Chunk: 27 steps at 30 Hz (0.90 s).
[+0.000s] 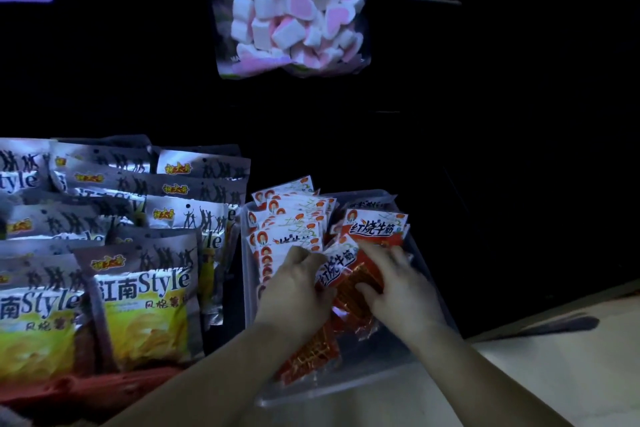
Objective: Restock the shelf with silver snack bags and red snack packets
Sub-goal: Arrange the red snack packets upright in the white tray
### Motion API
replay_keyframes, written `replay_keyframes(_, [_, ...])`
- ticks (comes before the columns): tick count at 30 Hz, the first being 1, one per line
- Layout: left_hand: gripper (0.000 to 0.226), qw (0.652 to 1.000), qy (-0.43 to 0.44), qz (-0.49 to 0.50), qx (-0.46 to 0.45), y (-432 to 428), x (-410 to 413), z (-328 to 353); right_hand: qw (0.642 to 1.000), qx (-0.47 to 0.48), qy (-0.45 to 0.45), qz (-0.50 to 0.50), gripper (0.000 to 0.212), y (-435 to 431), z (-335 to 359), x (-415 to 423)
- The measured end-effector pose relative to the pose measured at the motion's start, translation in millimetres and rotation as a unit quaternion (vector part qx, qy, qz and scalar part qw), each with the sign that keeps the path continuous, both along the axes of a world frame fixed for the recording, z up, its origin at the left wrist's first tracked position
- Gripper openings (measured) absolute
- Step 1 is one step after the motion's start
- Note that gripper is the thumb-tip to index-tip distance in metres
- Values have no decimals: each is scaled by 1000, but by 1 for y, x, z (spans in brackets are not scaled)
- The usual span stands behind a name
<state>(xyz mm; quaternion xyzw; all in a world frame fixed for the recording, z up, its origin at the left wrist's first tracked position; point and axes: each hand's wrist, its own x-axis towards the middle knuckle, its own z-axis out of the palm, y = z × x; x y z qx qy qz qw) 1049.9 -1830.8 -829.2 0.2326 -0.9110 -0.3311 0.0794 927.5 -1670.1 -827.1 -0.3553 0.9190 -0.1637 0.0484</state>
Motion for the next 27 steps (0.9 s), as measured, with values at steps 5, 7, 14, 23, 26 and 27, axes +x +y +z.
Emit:
replay_keyframes(5, [54,996,19,-53,66,18,4,-4,991,-40,-72,-105,69,13,-3,4])
replay_keyframes(7, [56,992,20,-76,97,18,3,-4,998,16,11,-65,76,17,1,5])
replay_keyframes(14, [48,988,64,-50,135,20,16,-4,995,78,29,61,65,20,0,0])
replay_keyframes(23, [98,991,-86,-82,65,33,56,5,982,129,117,71,109,4,12,3])
replay_keyframes(26, [104,990,-83,-107,48,17,62,10,969,167,147,110,113,-7,17,4])
replay_keyframes(27, [107,988,-89,-115,40,10,64,11,964,183,152,116,114,-11,19,3])
